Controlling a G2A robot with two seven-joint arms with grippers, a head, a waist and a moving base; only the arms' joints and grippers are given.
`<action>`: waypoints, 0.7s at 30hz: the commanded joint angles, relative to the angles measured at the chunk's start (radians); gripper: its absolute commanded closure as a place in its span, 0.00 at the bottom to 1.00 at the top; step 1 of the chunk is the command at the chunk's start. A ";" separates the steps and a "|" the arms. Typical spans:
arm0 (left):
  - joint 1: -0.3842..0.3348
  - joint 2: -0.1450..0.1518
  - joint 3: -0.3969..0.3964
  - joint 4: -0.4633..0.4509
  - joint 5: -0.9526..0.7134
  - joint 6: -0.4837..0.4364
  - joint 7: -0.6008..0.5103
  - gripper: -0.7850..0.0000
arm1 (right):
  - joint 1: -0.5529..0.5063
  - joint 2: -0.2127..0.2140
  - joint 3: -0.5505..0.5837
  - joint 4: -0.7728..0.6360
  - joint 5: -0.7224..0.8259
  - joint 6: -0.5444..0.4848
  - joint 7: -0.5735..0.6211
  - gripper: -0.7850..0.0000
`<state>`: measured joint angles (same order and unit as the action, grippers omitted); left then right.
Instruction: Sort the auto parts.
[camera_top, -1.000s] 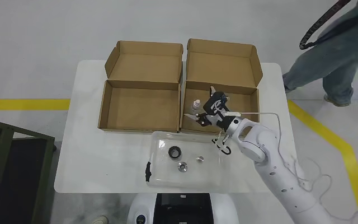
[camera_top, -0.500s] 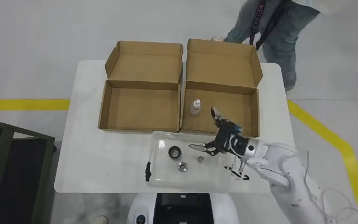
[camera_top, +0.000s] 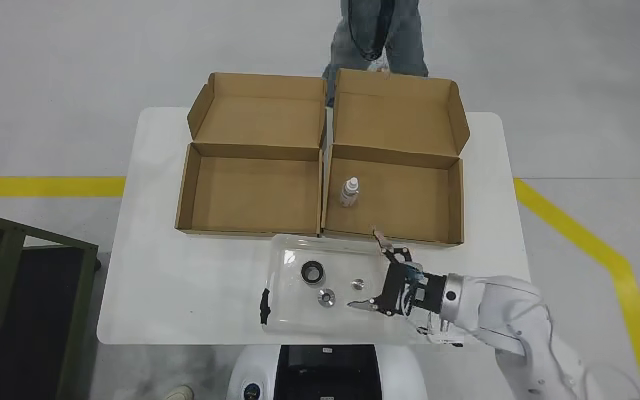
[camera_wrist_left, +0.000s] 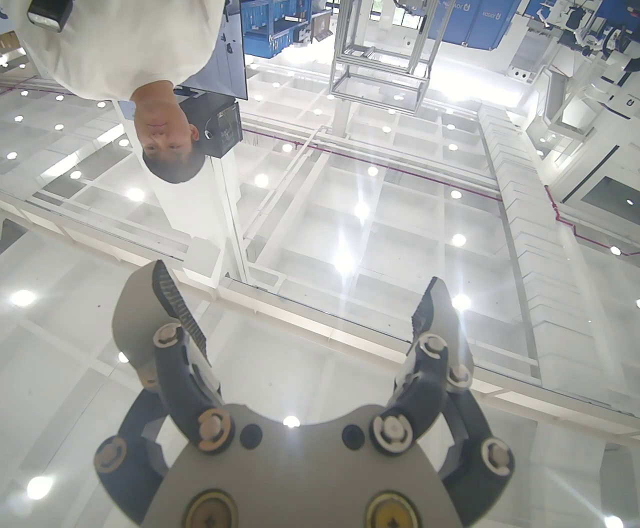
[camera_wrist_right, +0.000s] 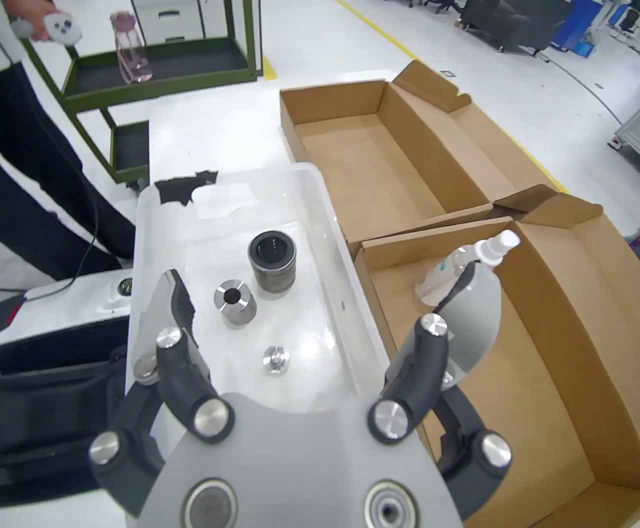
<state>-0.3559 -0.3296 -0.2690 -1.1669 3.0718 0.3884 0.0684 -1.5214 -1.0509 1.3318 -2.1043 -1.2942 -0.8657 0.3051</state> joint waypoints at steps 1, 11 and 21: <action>0.000 0.000 0.000 0.000 0.000 0.000 0.000 0.00 | -0.010 0.004 -0.005 -0.007 -0.016 -0.031 0.018 0.00; 0.000 0.000 0.000 0.000 0.000 0.000 0.000 0.00 | -0.014 0.013 -0.050 0.000 -0.078 -0.041 0.141 0.00; 0.000 0.000 0.000 0.000 0.000 0.000 0.000 0.00 | 0.004 0.017 -0.078 0.019 -0.130 -0.010 0.172 0.07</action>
<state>-0.3559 -0.3296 -0.2690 -1.1669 3.0718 0.3884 0.0684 -1.5203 -1.0337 1.2588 -2.0872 -1.4169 -0.8780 0.4744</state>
